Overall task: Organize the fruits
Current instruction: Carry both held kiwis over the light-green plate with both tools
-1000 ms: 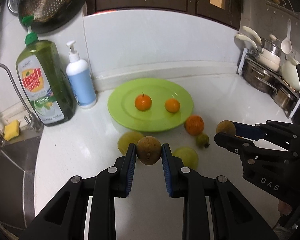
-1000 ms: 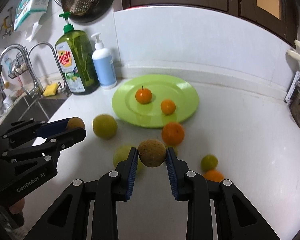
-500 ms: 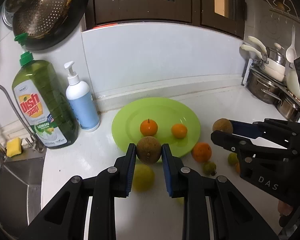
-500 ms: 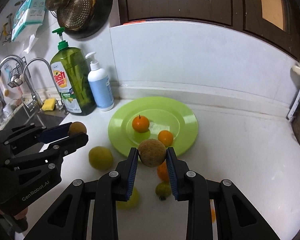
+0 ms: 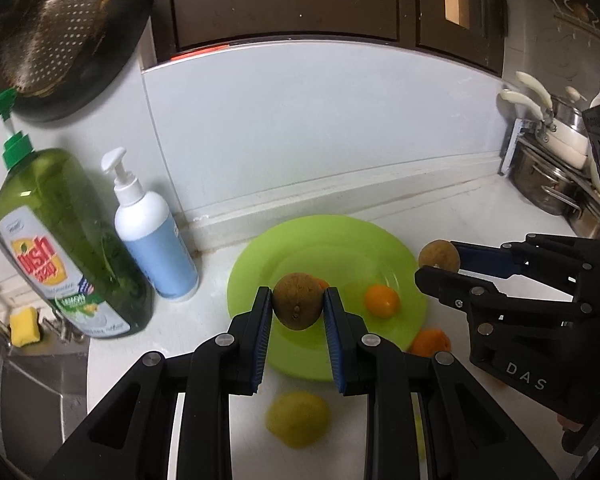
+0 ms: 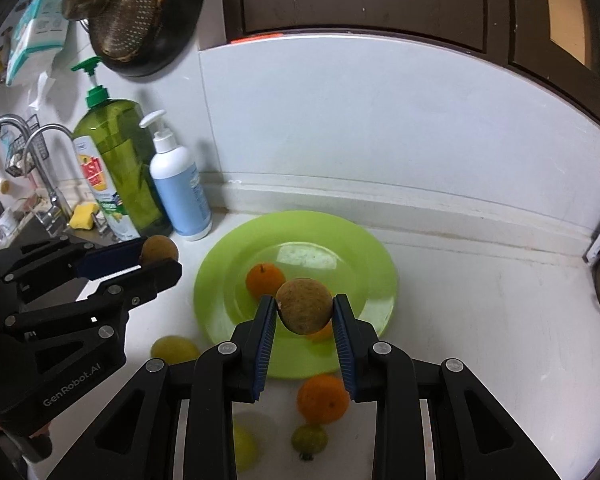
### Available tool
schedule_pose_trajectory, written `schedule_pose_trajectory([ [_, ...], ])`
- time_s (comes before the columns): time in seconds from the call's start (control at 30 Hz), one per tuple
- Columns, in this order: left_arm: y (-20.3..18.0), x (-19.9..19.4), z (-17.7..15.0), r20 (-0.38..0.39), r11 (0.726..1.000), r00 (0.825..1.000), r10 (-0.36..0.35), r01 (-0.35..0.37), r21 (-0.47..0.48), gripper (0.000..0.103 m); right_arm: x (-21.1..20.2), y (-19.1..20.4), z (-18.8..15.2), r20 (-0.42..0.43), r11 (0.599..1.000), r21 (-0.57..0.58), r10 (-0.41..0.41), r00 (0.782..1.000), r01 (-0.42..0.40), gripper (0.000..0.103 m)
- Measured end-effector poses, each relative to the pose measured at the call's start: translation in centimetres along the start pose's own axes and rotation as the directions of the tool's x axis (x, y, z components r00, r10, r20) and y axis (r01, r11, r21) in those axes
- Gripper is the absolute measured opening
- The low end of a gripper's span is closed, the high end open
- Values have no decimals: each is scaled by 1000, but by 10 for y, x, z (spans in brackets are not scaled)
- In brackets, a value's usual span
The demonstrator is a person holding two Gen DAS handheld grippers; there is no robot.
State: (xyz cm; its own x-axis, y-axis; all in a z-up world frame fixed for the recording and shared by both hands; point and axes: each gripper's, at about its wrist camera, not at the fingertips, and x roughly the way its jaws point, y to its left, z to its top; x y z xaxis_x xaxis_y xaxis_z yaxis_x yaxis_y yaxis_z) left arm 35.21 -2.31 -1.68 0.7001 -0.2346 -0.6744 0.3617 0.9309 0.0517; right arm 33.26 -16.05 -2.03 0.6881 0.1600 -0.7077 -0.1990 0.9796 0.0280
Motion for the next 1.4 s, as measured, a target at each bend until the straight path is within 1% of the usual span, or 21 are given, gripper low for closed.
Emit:
schedule_pose_trajectory([
  [0.1, 2, 10, 7, -7, 1000, 1000, 4, -4, 7, 26, 11, -4, 7, -17, 1000, -2, -9, 1000, 9, 30],
  [0.33, 7, 48, 22, -70, 1000, 997, -16, 16, -1, 26, 46, -15, 27, -73, 1000, -4, -11, 997, 11, 30],
  [0.47, 11, 70, 27, -109, 1000, 994, -24, 23, -11, 26, 68, -21, 35, -116, 1000, -1, -10, 993, 10, 30],
  [0.7, 19, 102, 31, -171, 999, 984, -43, 39, -27, 26, 101, -32, 39, -172, 1000, 19, 4, 985, -1, 30],
  [0.9, 23, 126, 34, -214, 997, 975, -63, 54, -50, 26, 121, -37, 40, -209, 999, 32, 18, 978, -11, 30],
  [1.1, 23, 142, 34, -248, 997, 966, -71, 60, -51, 26, 131, -39, 38, -239, 999, 30, 22, 971, -15, 30],
  [1.4, 20, 154, 32, -261, 996, 962, -83, 69, -61, 26, 139, -38, 39, -268, 1000, 24, 20, 963, -15, 30],
])
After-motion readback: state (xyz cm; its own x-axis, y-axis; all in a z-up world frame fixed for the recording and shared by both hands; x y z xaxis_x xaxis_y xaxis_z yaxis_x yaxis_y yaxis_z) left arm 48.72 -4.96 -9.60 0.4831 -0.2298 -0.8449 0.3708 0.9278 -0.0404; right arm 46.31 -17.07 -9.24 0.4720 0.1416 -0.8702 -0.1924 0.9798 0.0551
